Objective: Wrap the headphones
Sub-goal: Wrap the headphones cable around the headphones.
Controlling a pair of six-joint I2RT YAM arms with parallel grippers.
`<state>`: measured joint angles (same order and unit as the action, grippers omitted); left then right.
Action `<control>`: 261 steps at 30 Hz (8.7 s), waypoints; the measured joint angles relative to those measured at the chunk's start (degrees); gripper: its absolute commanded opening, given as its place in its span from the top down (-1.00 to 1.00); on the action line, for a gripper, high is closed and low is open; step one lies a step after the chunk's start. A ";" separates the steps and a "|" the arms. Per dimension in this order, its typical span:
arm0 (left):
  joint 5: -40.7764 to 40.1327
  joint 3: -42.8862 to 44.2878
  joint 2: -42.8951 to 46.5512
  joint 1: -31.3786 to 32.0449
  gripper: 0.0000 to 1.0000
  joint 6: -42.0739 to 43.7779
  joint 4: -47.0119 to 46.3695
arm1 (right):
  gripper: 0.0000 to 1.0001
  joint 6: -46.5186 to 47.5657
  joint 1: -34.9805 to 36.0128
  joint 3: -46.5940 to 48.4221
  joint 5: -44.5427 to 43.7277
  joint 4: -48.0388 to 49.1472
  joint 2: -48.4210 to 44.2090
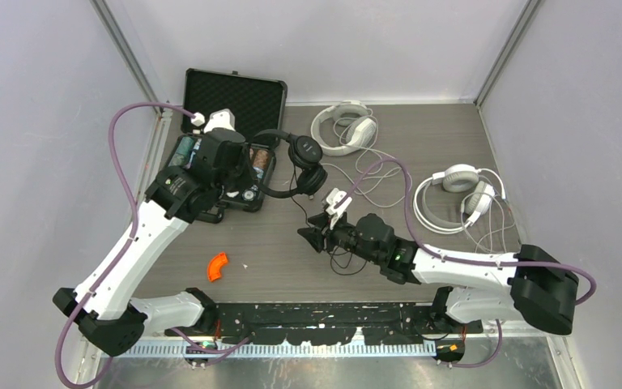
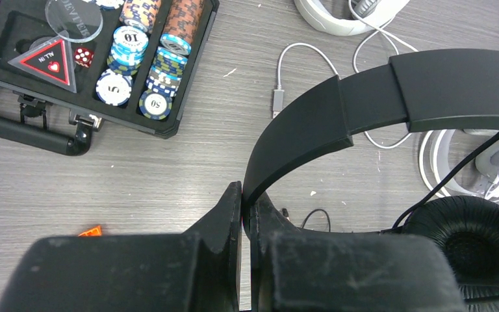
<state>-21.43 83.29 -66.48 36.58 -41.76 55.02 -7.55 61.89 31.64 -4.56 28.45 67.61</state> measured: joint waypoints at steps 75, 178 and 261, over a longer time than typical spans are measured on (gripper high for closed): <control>22.32 5.53 7.13 -5.22 1.00 28.89 8.79 | 1.00 -5.64 -9.77 -13.73 -3.80 21.70 2.29; -12.39 -11.56 0.52 7.56 1.00 5.27 -5.03 | 0.91 -28.02 -10.43 26.21 16.81 -32.68 4.04; 0.76 -8.17 -0.72 -1.09 1.00 -4.72 -8.66 | 0.01 -15.50 -3.87 7.65 0.72 -22.03 -4.35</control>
<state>-20.67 75.11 -67.20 35.48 -46.48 46.37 -23.05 58.02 39.29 -3.84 6.42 63.26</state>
